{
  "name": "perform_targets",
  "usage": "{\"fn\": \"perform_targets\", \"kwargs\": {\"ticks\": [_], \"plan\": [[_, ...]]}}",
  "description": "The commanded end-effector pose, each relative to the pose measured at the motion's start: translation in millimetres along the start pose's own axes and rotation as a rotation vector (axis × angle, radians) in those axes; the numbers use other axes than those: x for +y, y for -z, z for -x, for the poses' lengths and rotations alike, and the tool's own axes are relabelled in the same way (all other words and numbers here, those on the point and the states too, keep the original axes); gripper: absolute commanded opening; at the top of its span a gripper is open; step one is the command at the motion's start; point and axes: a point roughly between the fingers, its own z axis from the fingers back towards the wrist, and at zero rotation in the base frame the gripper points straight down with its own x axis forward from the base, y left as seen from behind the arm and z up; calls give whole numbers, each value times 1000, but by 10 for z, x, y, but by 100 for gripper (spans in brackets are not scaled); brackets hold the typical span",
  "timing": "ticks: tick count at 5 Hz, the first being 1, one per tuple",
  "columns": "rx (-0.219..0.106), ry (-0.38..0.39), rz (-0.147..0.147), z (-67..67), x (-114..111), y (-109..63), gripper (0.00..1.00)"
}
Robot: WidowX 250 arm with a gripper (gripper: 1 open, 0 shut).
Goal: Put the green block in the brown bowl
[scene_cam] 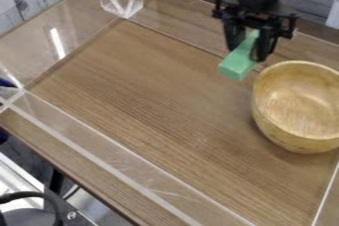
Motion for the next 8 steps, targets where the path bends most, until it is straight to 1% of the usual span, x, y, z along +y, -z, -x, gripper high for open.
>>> {"fn": "perform_targets", "kwargs": {"ticks": [1, 2, 3, 4, 6, 7, 8], "plan": [[-52, 34, 17, -128, -187, -149, 0], [-42, 64, 24, -170, -317, -83, 0], [-28, 88, 29, -219, -415, 25, 0], [-12, 99, 34, -238, -443, 156, 0], [5, 106, 32, -307, -445, 340, 0], [8, 110, 28, -352, -454, 408, 0], [9, 113, 26, -360, -453, 438, 0]]}}
